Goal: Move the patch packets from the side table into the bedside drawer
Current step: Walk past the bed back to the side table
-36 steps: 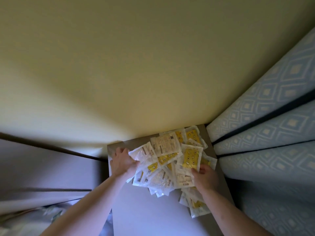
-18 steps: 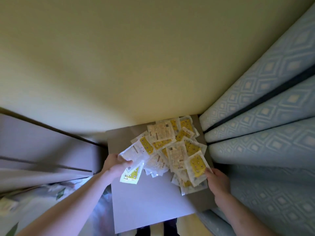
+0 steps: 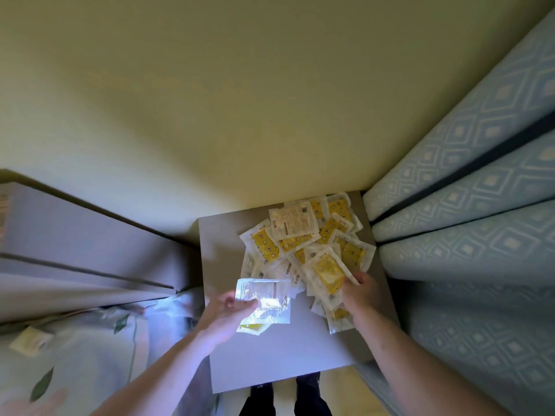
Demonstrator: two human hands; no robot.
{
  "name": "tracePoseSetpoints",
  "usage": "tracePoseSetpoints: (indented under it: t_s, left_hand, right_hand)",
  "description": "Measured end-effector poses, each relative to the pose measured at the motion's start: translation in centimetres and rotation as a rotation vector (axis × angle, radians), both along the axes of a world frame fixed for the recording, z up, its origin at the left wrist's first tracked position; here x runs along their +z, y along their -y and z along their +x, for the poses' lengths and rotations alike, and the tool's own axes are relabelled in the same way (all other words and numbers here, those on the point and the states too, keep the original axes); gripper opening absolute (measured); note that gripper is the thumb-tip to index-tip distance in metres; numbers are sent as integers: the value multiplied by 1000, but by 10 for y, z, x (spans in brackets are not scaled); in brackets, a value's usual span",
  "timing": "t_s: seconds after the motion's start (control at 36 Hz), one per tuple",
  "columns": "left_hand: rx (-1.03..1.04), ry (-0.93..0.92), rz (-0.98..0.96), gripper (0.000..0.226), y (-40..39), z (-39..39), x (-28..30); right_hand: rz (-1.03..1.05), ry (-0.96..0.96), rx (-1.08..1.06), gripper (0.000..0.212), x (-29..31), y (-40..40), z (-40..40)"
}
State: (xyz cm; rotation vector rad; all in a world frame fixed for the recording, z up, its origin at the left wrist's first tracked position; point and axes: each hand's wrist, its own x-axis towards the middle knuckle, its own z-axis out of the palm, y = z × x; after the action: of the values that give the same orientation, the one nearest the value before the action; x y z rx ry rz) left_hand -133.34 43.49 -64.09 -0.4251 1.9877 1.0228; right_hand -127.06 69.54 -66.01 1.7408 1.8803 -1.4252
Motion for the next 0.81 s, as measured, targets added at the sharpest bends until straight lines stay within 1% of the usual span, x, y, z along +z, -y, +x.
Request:
tracePoseSetpoints:
  t_s: [0.08, 0.17, 0.31, 0.39, 0.44, 0.47, 0.5, 0.53, 0.58, 0.61, 0.64, 0.69, 0.75, 0.81]
  left_hand:
    - [-65, -56, 4, 29, -8, 3, 1]
    - [-86, -96, -15, 33, -18, 3, 2]
    - [-37, -63, 20, 21, -36, -7, -7]
    - [-24, -92, -13, 29, -42, -13, -19]
    - [2, -113, -62, 31, -45, -16, -29]
    - [29, -108, -77, 35, -48, -17, -33]
    - [51, -84, -92, 39, -50, -18, -36]
    - [50, -62, -97, 37, -52, -18, -36]
    - [46, -33, -89, 27, -52, -19, -38]
    - [62, -24, -87, 25, -52, -19, -40]
    - [69, -29, -92, 25, -51, -18, -41]
    - [102, -46, -99, 34, -49, -17, -43]
    - [82, -67, -116, 38, -46, -14, -40]
    - [22, -103, -130, 35, -43, -8, -28]
  right_hand:
    - [-17, -44, -40, 15, 12, -5, 20]
    - [6, -47, -74, 18, 16, -12, 46]
    - [9, -45, -163, 20, 13, -23, 82]
    - [-42, -30, -194, 21, 2, -27, 94]
    - [-64, -25, -193, 11, -3, -27, 97]
    - [-65, -27, -194, 10, -5, -26, 96]
    - [-64, -33, -192, 12, -7, -26, 95]
    - [-58, -40, -187, 11, -6, -25, 94]
    - [-52, -48, -190, 14, -3, -24, 90]
    - [-52, -53, -195, 16, -1, -24, 88]
    - [-55, -52, -193, 16, 0, -24, 87]
    - [-55, -56, -176, 14, 3, -24, 87]
    - [-45, -64, -143, 13, 9, -24, 88]
    - [-32, -67, -100, 12, 17, -23, 88]
